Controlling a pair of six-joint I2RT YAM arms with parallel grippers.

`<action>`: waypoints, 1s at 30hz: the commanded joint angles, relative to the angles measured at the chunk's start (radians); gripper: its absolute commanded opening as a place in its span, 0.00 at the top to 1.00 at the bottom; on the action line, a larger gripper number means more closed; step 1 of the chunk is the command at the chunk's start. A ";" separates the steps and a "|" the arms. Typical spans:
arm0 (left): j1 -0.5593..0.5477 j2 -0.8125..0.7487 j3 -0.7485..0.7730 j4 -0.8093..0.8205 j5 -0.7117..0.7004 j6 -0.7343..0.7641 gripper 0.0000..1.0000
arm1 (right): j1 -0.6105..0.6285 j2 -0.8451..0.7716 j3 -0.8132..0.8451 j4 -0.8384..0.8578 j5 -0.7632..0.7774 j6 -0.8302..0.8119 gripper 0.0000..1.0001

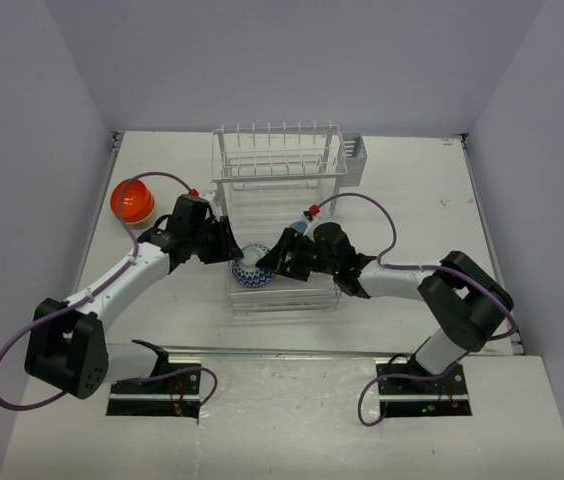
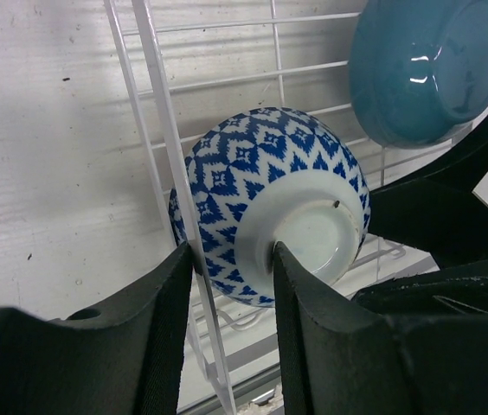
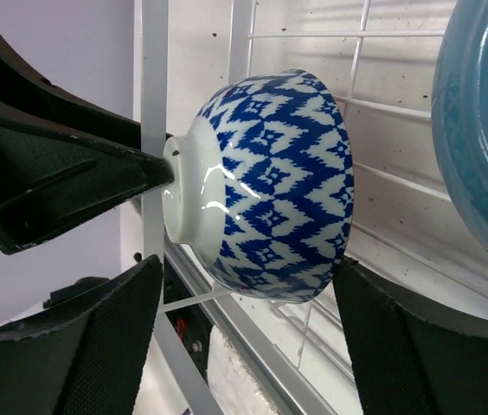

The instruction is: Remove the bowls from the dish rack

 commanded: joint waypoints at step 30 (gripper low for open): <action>-0.001 0.015 0.064 0.002 0.008 0.091 1.00 | 0.003 0.137 0.100 0.248 -0.108 -0.033 0.65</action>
